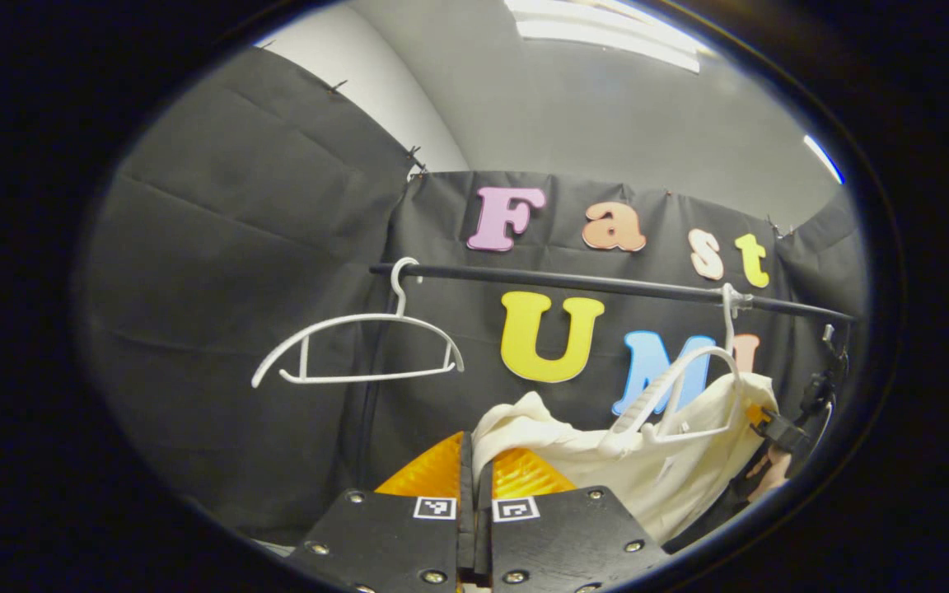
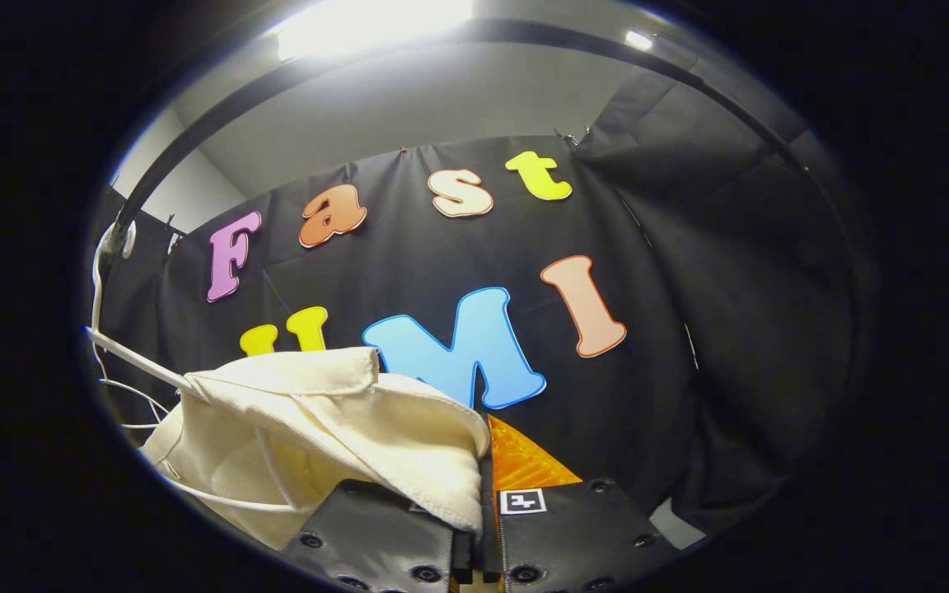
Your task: Grasp the clothes on the hanger with both hands and then place them into the laundry hamper below.
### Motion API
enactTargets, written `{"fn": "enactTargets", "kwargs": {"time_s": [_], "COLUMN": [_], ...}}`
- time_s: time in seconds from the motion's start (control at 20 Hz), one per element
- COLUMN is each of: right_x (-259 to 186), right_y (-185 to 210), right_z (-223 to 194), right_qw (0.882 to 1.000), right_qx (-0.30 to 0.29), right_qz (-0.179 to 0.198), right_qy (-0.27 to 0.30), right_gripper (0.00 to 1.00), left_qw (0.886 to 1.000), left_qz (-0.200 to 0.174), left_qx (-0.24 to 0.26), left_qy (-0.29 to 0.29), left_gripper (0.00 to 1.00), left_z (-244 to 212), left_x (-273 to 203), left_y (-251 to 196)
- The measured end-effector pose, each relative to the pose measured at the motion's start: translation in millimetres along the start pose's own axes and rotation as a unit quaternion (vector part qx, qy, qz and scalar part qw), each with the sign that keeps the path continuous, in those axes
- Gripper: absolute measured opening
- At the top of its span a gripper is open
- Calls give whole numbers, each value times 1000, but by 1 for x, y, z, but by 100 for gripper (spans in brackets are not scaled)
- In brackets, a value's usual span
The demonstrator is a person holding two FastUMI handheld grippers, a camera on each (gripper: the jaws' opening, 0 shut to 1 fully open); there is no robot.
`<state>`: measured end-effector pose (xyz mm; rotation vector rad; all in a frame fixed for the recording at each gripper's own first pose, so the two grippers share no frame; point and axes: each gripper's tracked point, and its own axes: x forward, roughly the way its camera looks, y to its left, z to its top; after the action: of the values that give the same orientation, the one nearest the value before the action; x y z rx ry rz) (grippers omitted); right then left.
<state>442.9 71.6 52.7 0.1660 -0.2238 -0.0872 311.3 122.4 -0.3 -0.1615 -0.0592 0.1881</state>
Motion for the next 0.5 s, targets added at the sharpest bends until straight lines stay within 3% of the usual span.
{"fn": "enactTargets", "kwargs": {"time_s": [0.35,0.5], "right_x": [17,18], "right_y": [-21,-46], "right_z": [-24,-51], "right_qw": [999,998], "right_qx": [-34,-10], "right_qz": [-14,-37], "right_qy": [11,55], "right_gripper": [9,8], "left_qw": [999,998], "left_qz": [-21,-27], "left_qx": [-11,-21], "left_qy": [44,62], "left_gripper": [1,1], "left_z": [-40,-55], "left_x": [24,27], "left_y": [-17,-26]}}
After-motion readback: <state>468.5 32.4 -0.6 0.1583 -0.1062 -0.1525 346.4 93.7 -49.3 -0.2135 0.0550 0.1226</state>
